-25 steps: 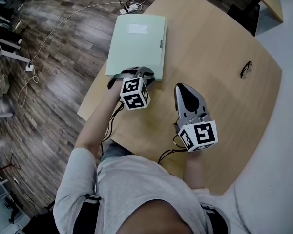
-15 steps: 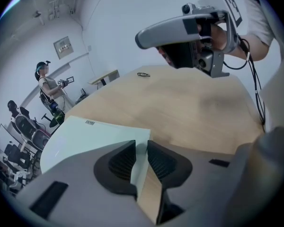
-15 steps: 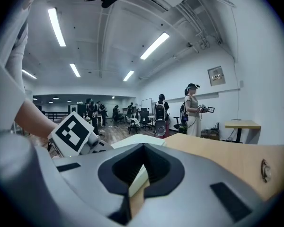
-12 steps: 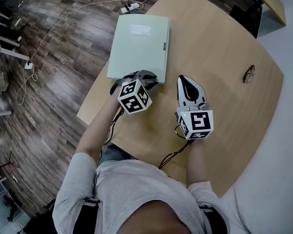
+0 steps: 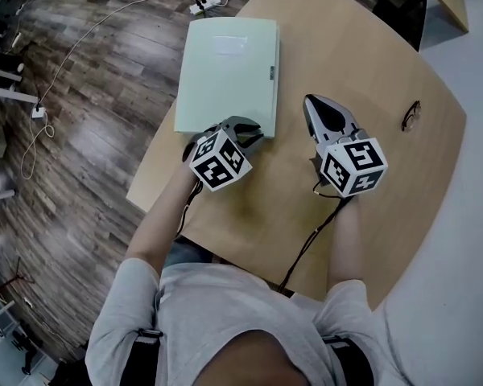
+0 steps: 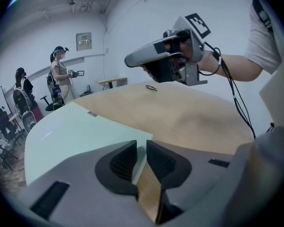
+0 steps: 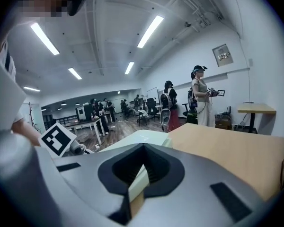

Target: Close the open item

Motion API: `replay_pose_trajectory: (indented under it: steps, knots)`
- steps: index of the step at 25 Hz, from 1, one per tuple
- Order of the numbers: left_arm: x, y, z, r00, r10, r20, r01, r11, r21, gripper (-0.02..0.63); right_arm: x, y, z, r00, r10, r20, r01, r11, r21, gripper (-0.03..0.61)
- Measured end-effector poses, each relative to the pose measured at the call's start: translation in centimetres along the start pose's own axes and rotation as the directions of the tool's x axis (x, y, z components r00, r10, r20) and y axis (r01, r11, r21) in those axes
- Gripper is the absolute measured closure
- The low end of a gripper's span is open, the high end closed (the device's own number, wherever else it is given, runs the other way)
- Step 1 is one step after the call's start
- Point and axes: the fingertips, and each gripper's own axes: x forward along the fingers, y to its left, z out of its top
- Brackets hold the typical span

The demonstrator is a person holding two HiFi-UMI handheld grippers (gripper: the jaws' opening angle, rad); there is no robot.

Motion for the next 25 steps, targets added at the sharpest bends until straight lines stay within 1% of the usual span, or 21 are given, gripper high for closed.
replay_pose_trajectory:
  steps: [4, 8, 11, 13, 15, 17, 20, 22, 23, 25]
  knots:
    - [0.0, 0.1, 0.0, 1.000, -0.019, -0.010, 0.019, 1.000, -0.019, 0.541, 4.3, -1.1, 0.1, 0.997, 0.045, -0.063, -0.044, 0.999, 0.006, 0.571]
    - [0.0, 0.2, 0.2, 0.999, -0.032, -0.018, 0.031, 0.999, -0.043, 0.552, 9.1, -1.4, -1.6, 0.985, 0.078, -0.155, -0.075, 0.997, 0.024, 0.571]
    - [-0.1, 0.2, 0.4, 0.999, -0.034, -0.019, 0.033, 0.998, -0.045, 0.552, 12.0, -1.5, -2.7, 0.972, 0.081, -0.219, -0.078, 0.997, 0.024, 0.571]
    - [-0.2, 0.1, 0.5, 0.999, -0.037, -0.017, 0.036, 0.998, -0.046, 0.552, 13.3, -1.5, -3.6, 0.956, 0.080, -0.282, -0.081, 0.997, 0.009, 0.571]
    - [-0.1, 0.2, 0.7, 0.999, -0.040, -0.016, 0.039, 0.998, -0.044, 0.552, 14.2, -1.7, -5.1, 0.931, 0.059, -0.359, -0.073, 0.997, -0.025, 0.571]
    - [-0.1, 0.3, 0.8, 0.999, -0.040, -0.015, 0.039, 0.998, -0.040, 0.551, 14.7, -2.2, -6.2, 0.914, 0.038, -0.404, -0.059, 0.998, -0.039, 0.571]
    - [0.0, 0.6, 0.6, 0.999, -0.033, -0.014, 0.032, 0.999, -0.032, 0.551, 15.2, -2.4, -6.5, 0.914, 0.047, -0.404, -0.050, 0.999, 0.003, 0.571]
    - [0.1, 0.8, 0.3, 1.000, -0.029, -0.011, 0.028, 0.999, -0.030, 0.551, 15.6, -2.3, -6.6, 0.916, 0.052, -0.399, -0.051, 0.999, 0.013, 0.571]
    - [0.0, 0.9, 0.3, 1.000, -0.025, -0.003, 0.025, 0.999, -0.030, 0.551, 15.6, -2.2, -6.5, 0.920, 0.053, -0.388, -0.048, 0.999, 0.023, 0.571]
    - [-0.7, 0.9, 0.8, 0.999, -0.009, 0.032, 0.011, 0.999, -0.036, 0.552, 15.1, -2.1, -6.3, 0.938, 0.057, -0.342, -0.036, 0.997, 0.068, 0.571]
